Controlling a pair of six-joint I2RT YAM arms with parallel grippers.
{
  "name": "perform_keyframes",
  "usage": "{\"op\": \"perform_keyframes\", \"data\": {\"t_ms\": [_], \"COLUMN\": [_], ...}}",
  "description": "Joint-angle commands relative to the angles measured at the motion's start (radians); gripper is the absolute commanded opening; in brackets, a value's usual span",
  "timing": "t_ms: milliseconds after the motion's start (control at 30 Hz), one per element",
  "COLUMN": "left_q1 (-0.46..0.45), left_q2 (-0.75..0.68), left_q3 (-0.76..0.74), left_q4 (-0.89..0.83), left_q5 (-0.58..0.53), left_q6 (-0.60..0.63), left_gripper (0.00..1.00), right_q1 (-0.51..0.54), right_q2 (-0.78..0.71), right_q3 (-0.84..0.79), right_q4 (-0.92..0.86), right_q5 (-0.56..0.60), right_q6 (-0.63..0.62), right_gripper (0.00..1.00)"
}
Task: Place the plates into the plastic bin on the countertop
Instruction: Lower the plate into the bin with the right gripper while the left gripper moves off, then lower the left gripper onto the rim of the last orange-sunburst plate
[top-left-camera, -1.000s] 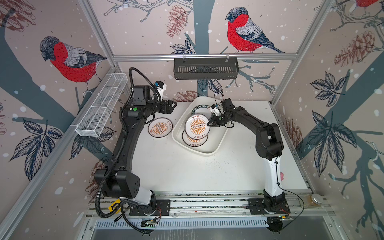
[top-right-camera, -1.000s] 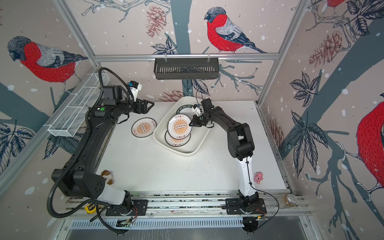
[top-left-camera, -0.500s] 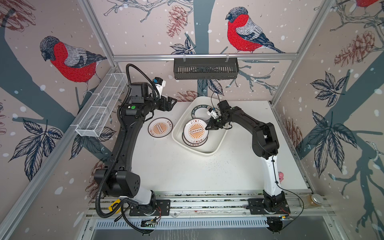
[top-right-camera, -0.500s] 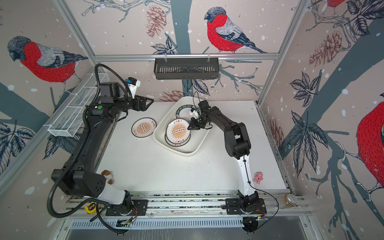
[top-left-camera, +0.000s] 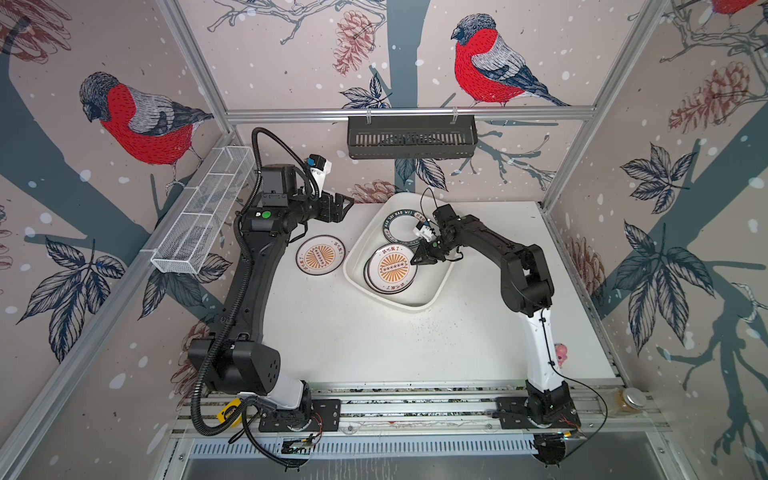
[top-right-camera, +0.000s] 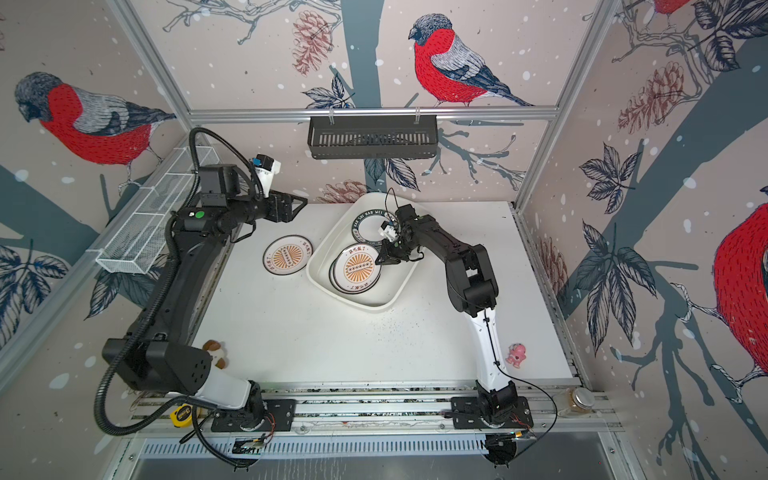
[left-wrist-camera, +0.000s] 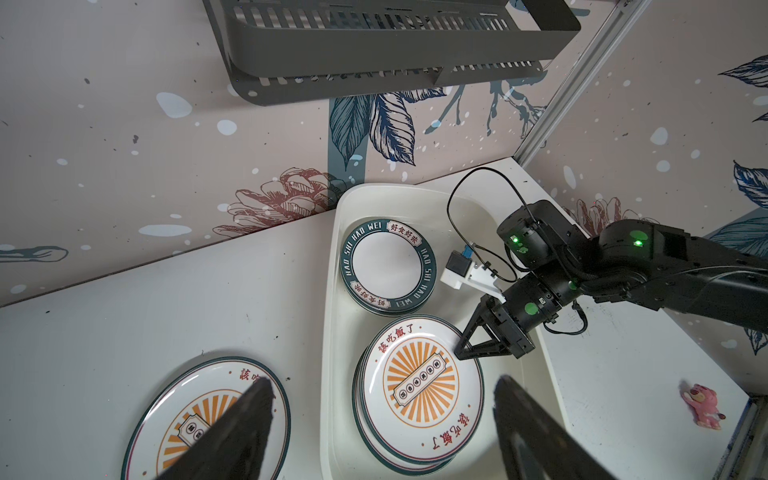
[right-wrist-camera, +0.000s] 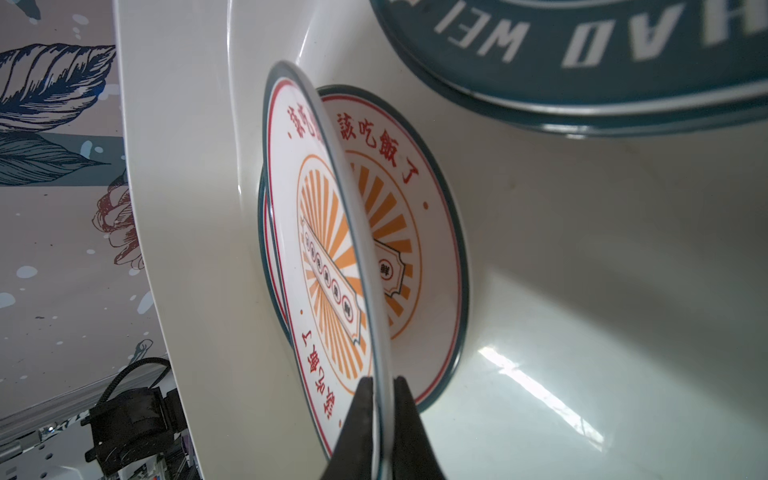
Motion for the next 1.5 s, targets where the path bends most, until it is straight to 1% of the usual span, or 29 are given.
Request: {"op": "perform_keyframes", "data": {"t_ms": [0,100,433,567,867,1000,1100,1200,1267,1333,1367,1467], "left_q1": [0.005,0.006,0.011,0.018,0.043,0.084,0.135,0.190,0.229,0.261,0.279,0.320], "left_q2": [-0.005,-0.005,-0.004,-0.015,-0.053,-0.073,-0.086,-0.086,-0.067,-0.039,-0.021,0.058], "left_q3": [0.004,0.004,-0.007,-0.044,-0.137,-0.228,-0.323,-0.429,-0.483,-0.521,-0.540,-0.558], "left_q4": [0.036,0.036,0.037,0.053,0.100,0.148,0.205,0.264,0.288,0.303,0.315,0.314], "left_q5": [0.026,0.025,0.011,-0.009,-0.039,-0.032,-0.020,0.015,0.057,0.064,0.084,0.132], "left_q6": [0.014,0.016,-0.006,-0.022,-0.063,-0.109,-0.155,-0.196,-0.219,-0.243,-0.248,-0.228], "left_gripper": [0.83,0.83,0.83,0.83,0.84,0.85,0.85,0.85,0.85,0.84,0.84,0.83], "right_q1": [0.000,0.000,-0.001,-0.002,-0.003,-0.001,-0.002,-0.001,-0.002,0.001,0.002,0.005], "right_q2": [0.011,0.024,0.038,0.041,0.046,0.046,0.035,0.008,-0.019,-0.049,-0.067,-0.126], "right_q3": [0.015,0.027,0.029,0.034,0.040,0.047,0.054,0.055,0.053,0.045,0.036,-0.008], "right_q4": [-0.012,-0.020,-0.034,-0.040,-0.048,-0.055,-0.057,-0.043,-0.027,-0.002,0.015,0.075], "right_q5": [-0.015,-0.014,0.009,0.021,0.033,0.046,0.065,0.088,0.094,0.100,0.104,0.110], "right_q6": [-0.013,-0.012,-0.017,-0.016,-0.020,-0.025,-0.024,-0.013,-0.002,0.011,0.021,0.047], "right_gripper": [0.13,0.14,0.22,0.25,0.27,0.27,0.27,0.27,0.27,0.27,0.27,0.27]}}
